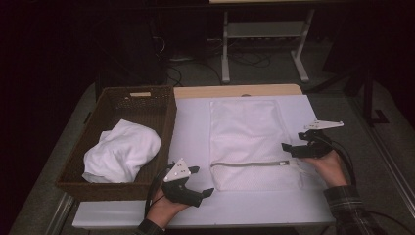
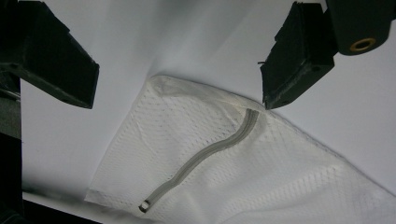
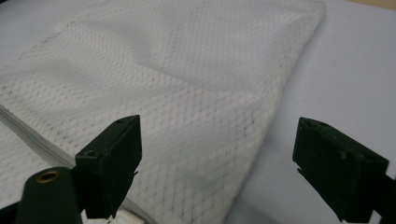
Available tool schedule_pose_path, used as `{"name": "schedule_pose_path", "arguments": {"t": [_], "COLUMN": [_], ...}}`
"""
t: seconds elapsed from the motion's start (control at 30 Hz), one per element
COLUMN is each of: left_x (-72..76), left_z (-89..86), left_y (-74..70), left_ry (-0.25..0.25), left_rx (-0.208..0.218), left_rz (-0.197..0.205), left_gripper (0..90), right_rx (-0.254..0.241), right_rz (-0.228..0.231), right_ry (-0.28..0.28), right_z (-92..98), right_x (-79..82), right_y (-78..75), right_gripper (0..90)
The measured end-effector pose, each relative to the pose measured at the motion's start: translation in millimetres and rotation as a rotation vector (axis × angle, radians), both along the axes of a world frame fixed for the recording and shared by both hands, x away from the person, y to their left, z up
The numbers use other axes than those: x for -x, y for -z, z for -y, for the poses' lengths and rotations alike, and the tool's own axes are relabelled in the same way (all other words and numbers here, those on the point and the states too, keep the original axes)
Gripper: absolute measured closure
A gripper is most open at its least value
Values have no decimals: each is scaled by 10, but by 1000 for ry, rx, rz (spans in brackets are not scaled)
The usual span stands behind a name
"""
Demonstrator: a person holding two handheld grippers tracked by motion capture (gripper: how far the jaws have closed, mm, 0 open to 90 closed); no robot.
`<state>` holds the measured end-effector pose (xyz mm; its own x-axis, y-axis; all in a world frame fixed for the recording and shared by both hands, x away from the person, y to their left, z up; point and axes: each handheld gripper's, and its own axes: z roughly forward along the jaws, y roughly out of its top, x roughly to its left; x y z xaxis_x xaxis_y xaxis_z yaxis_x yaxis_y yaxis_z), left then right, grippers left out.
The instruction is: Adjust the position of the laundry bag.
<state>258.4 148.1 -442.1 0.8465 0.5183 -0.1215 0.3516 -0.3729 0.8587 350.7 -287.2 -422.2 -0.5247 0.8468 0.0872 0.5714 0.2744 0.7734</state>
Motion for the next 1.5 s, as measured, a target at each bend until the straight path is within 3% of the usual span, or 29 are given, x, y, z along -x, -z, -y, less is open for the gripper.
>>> {"name": "schedule_pose_path", "arguments": {"t": [0.6, 0.93, 1.5], "left_x": [-17, -12, -32], "left_z": [15, 7, 24], "left_y": [-18, -14, -15], "left_ry": [0, 8, 6], "left_rx": [-1, -5, -4], "left_rz": [4, 3, 3], "left_gripper": [105, 105, 105], "right_rx": [-30, -19, -52], "right_rz": [-15, -20, -34], "right_ry": [-2, -31, -63], "right_z": [150, 137, 263], "right_x": [407, 414, 489], "right_y": [72, 145, 316], "right_gripper": [159, 187, 385]}}
